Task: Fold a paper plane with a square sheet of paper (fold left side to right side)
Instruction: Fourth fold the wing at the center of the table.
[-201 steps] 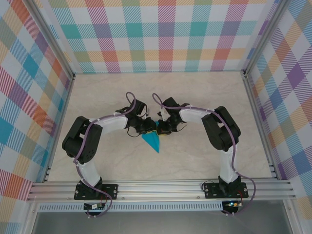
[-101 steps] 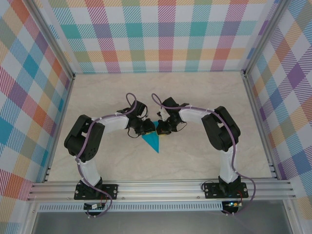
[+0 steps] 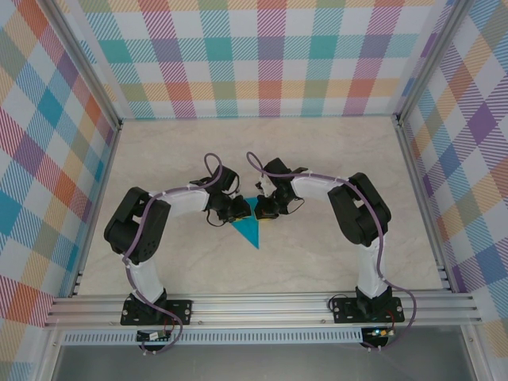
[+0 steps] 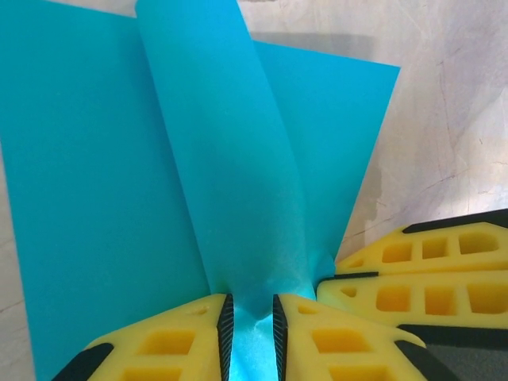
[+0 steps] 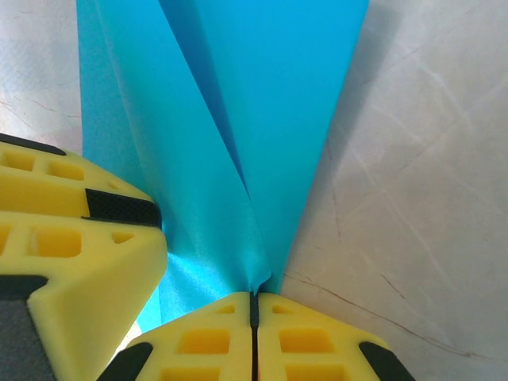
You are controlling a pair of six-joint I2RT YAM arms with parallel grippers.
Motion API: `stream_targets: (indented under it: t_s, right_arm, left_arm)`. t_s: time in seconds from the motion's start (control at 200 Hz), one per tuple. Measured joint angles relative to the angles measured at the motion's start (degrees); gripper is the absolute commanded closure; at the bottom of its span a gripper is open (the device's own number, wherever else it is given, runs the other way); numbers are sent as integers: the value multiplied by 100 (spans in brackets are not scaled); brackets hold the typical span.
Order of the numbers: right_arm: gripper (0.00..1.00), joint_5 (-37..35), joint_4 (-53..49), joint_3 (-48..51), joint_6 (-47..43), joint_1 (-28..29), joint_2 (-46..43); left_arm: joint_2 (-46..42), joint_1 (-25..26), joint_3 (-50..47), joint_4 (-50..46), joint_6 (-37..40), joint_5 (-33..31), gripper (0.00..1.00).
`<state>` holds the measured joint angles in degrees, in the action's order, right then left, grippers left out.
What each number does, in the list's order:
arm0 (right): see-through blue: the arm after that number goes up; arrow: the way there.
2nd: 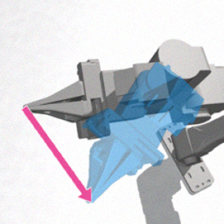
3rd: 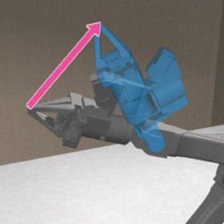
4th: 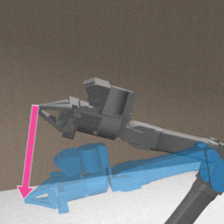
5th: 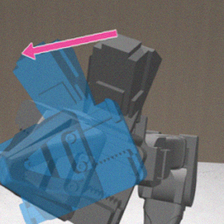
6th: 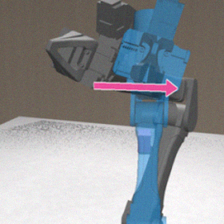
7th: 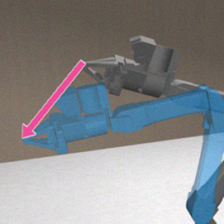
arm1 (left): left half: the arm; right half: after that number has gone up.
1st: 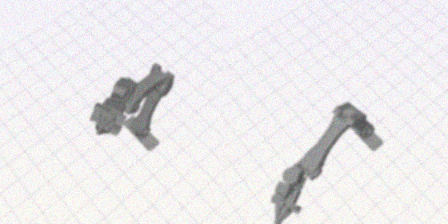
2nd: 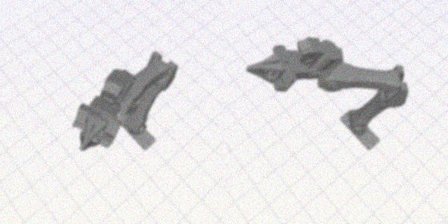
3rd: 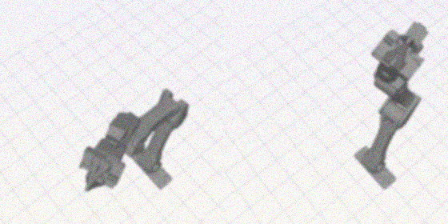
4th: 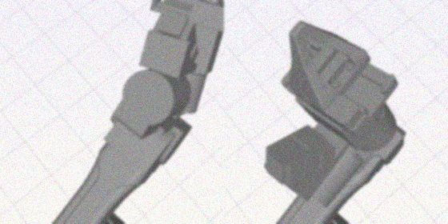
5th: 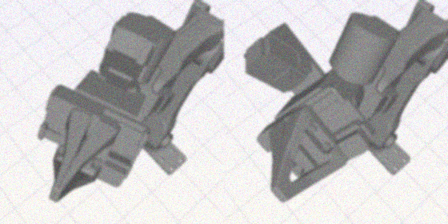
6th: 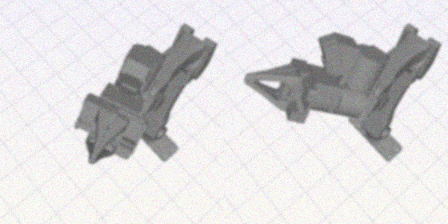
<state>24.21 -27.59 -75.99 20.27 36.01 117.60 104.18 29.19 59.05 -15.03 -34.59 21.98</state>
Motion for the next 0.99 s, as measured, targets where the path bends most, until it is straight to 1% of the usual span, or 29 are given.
stream_targets:
  t_s: [0.11,0.21,0.32,0.495,0.665,0.995]
  right_arm:
    - [93,0,2,-2,-2,0,0]
    - [93,0,-13,-13,-2,0,0]
    - [93,0,-15,-15,-2,0,0]
    - [93,2,-15,-15,-2,0,0]
    - [93,7,-13,-15,-2,0,0]
    - [94,13,-28,-22,-2,0,-2]
  left_arm:
    - [-251,-90,-98,-46,44,17,67]
    - [-562,-177,-179,-50,59,50,66]
    - [-752,-203,-282,11,37,63,74]
    - [-590,-203,-520,192,-68,153,83]
    - [-308,-203,-529,212,-74,149,85]
    - [-264,-201,-529,188,-39,59,86]
